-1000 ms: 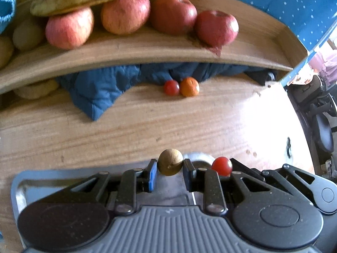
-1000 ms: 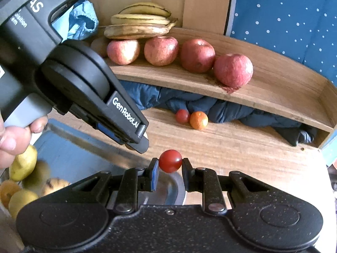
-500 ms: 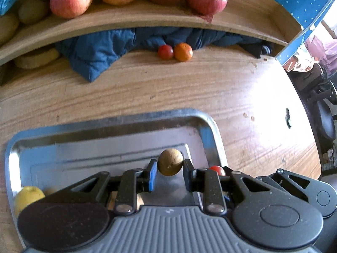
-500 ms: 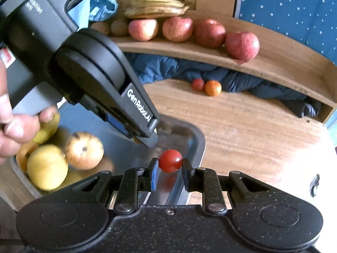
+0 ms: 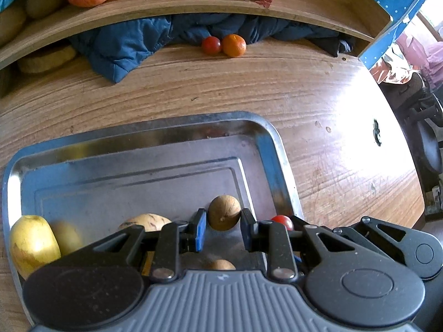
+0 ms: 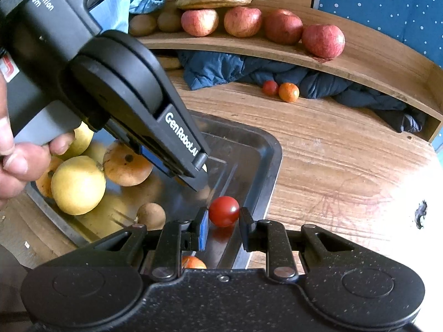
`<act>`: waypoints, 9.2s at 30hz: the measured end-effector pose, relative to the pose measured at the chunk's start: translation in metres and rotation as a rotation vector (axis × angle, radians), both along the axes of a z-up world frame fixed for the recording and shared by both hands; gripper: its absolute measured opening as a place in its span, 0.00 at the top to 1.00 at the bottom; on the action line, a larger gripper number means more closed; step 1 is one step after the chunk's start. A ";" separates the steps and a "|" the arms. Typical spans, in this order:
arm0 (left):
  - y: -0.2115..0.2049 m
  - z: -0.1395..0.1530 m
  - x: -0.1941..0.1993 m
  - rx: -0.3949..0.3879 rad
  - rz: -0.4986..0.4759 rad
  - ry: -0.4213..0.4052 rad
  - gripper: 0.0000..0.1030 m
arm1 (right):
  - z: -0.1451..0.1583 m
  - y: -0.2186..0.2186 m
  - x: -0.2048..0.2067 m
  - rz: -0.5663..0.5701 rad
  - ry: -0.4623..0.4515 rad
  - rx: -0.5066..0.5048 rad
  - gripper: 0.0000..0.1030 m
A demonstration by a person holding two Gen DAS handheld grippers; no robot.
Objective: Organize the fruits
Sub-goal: 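Carry the kiwi with left tool while right tool carries the tomato to the tray, then open both tools to drop the kiwi and tomato on the tray, then move both tools back toward the last tomato and mandarin under the shelf, then close left tool on the cherry tomato while right tool closes on the mandarin, then carry the tomato with left tool while right tool carries the mandarin to the tray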
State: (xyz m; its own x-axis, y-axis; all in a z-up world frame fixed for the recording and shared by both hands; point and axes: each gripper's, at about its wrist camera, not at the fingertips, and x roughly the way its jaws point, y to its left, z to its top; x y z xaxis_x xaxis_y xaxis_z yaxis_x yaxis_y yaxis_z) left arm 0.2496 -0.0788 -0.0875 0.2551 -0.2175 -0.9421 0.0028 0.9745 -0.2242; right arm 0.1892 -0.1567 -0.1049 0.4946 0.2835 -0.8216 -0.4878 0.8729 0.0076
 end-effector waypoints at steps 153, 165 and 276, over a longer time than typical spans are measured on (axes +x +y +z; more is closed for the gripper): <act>0.025 0.005 0.129 0.120 0.102 -0.002 0.01 | -0.012 -0.012 0.125 -0.180 -0.036 -0.002 0.01; 0.029 -0.011 0.152 0.029 0.187 -0.011 0.05 | -0.016 -0.009 0.155 -0.203 -0.131 -0.035 0.09; 0.061 -0.007 0.078 -0.108 0.219 -0.098 0.76 | 0.024 0.022 0.097 0.074 -0.200 -0.037 0.68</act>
